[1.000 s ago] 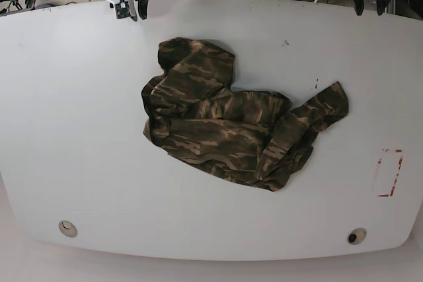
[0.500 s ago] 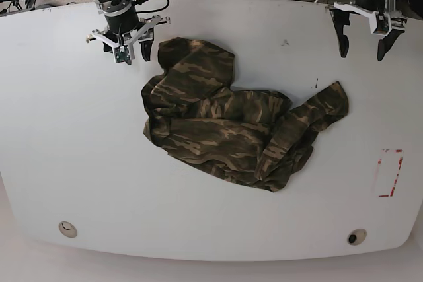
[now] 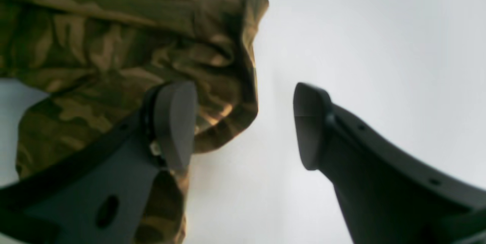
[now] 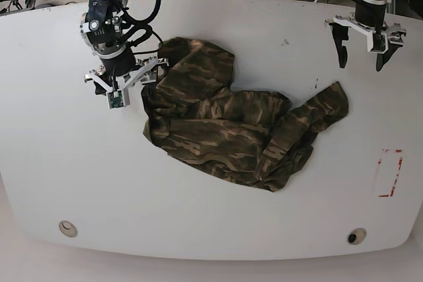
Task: Fold the T-shirt properly
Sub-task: 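Lower the right gripper onto the camouflage shirt edge and grasp it, then lower the left gripper onto the shirt sleeve and grasp it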
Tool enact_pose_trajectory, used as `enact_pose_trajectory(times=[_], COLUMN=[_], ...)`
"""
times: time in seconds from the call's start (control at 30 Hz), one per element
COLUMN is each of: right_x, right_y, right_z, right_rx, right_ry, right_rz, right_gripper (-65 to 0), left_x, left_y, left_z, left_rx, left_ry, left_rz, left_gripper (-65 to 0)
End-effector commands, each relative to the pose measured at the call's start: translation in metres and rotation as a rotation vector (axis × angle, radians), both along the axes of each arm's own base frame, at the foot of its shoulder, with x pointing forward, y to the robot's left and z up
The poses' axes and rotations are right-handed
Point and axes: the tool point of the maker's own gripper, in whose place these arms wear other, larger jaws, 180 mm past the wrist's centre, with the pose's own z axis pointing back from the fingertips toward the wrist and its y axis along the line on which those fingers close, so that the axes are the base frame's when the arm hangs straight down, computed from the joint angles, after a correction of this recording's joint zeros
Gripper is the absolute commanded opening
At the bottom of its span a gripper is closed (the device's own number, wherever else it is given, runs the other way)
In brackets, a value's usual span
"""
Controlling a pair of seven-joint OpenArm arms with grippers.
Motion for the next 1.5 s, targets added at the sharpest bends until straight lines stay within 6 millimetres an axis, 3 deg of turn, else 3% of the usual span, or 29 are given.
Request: enact_pose_trajectory(times=[0.0, 0.17, 0.4, 0.7, 0.97, 1.3, 1.37, 1.47], right_x=[0.012, 0.029, 0.043, 0.069, 0.088, 0.094, 0.094, 0.095], right_y=[-0.002, -0.007, 0.008, 0.006, 0.005, -0.008, -0.009, -0.009], right_z=[0.011, 0.006, -0.009, -0.026, -0.043, -0.058, -0.058, -0.053], right_rx=[0.012, 0.014, 0.024, 0.050, 0.086, 0.098, 0.096, 0.088], right_ry=[-0.040, -0.024, 0.009, 0.045, 0.057, 0.058, 0.055, 0.043], right_rz=[0.000, 0.006, 0.086, 0.084, 0.069, 0.048, 0.049, 0.051], right_gripper=[-27.1, -27.0, -27.1, -27.3, -37.1, -38.4, -42.3, -58.5], left_x=[0.004, 0.004, 0.003, 0.003, 0.003, 0.003, 0.004, 0.004], left_y=[-0.006, -0.008, -0.007, -0.007, -0.007, -0.008, -0.010, -0.022], left_z=[0.011, 0.010, 0.009, 0.008, 0.007, 0.007, 0.006, 0.000], left_rx=[-0.002, -0.007, -0.006, -0.003, -0.002, -0.007, -0.013, -0.035], left_ry=[-0.041, -0.040, -0.037, -0.033, -0.031, -0.031, -0.031, -0.008], left_rz=[-0.019, -0.025, -0.022, -0.023, -0.023, -0.024, -0.028, -0.051], left_gripper=[-15.3, -15.3, -15.3, -15.3, -15.3, -15.3, -15.3, -15.3])
